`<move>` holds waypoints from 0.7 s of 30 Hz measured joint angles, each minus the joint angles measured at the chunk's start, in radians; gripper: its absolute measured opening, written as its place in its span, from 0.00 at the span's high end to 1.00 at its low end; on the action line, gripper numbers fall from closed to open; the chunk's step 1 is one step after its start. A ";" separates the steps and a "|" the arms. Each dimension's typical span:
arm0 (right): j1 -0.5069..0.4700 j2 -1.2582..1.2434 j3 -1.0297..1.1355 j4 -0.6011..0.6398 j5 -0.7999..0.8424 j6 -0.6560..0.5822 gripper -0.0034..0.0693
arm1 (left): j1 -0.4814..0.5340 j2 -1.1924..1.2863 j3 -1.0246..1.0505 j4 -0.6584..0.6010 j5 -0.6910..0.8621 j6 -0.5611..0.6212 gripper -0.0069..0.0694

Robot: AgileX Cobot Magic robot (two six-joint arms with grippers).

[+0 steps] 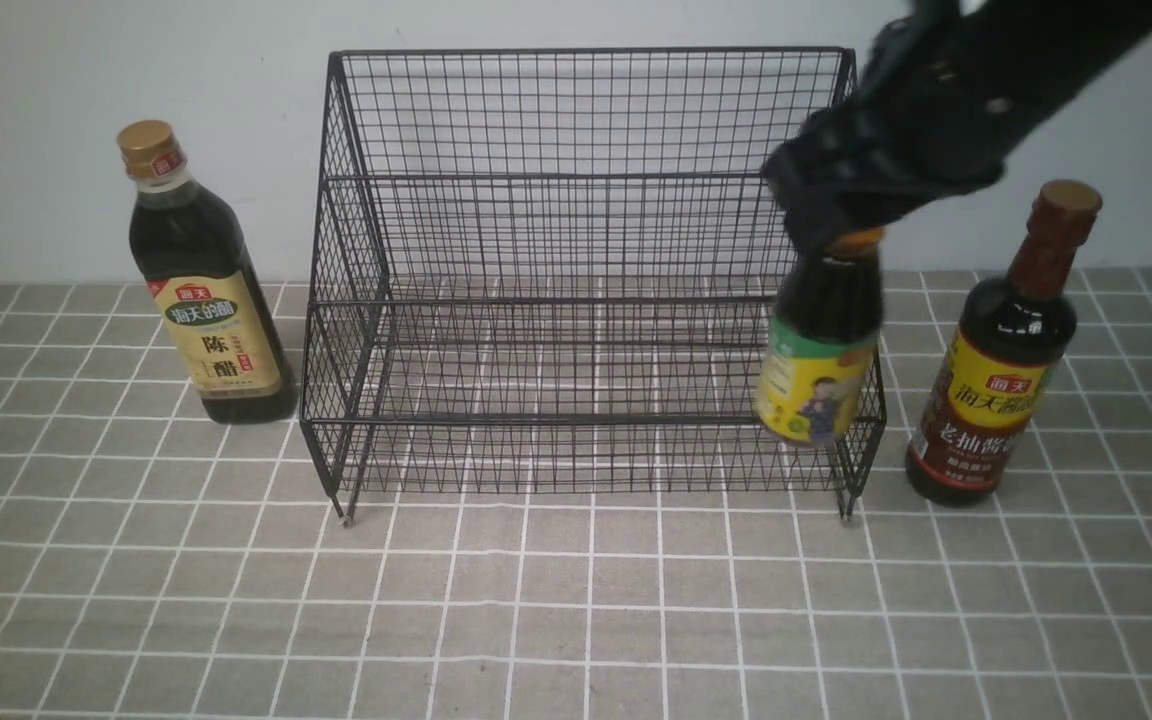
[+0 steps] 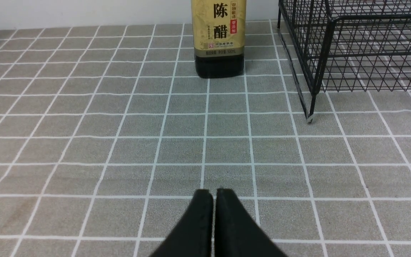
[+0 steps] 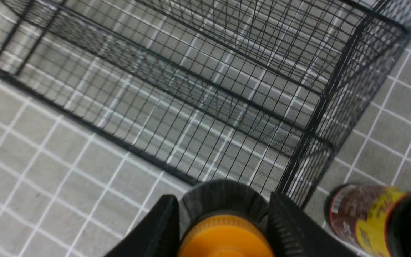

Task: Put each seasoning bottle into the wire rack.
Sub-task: Use the right arm to put the condiment bottle back on the shelf

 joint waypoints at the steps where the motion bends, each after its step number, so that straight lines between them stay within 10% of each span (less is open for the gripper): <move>1: 0.000 0.018 -0.014 -0.002 -0.021 0.000 0.54 | 0.000 0.000 0.000 0.000 0.000 0.000 0.92; 21: 0.000 0.078 -0.028 -0.025 -0.091 0.003 0.54 | 0.000 0.000 0.000 0.000 0.000 0.000 0.92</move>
